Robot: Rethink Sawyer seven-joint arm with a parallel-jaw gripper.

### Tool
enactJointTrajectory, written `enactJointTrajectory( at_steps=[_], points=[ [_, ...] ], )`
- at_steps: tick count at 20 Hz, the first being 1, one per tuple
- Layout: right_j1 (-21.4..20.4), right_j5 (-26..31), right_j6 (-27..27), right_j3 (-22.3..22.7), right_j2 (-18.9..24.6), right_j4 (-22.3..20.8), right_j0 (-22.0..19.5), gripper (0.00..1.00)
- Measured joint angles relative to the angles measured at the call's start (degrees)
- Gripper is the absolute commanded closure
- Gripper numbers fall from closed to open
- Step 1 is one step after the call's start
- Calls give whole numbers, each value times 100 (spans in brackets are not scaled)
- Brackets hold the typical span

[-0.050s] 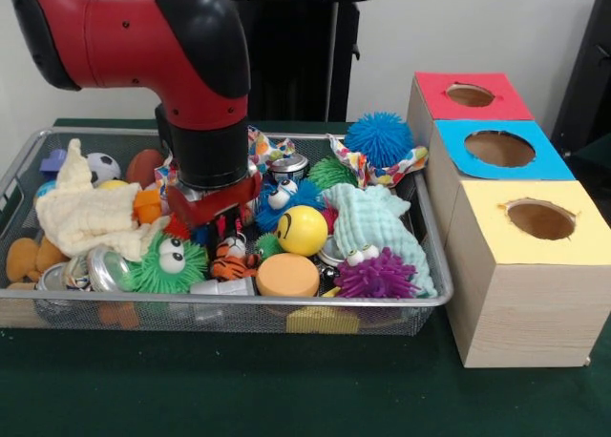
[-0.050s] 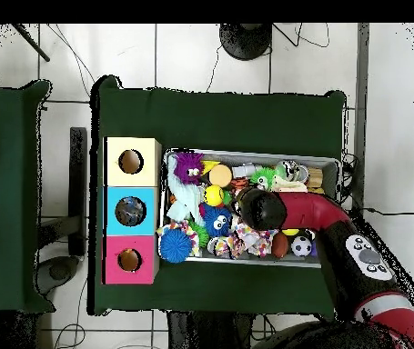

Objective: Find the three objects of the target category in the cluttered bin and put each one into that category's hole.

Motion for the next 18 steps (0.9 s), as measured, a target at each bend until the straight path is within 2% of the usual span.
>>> enactJointTrajectory(
  at_steps=[11, 18],
  points=[
    [-860, -106, 0, 726, 0, 1, 252, 100],
    [-1261, -202, 0, 1091, -16, 15, 424, 100]
  ],
)
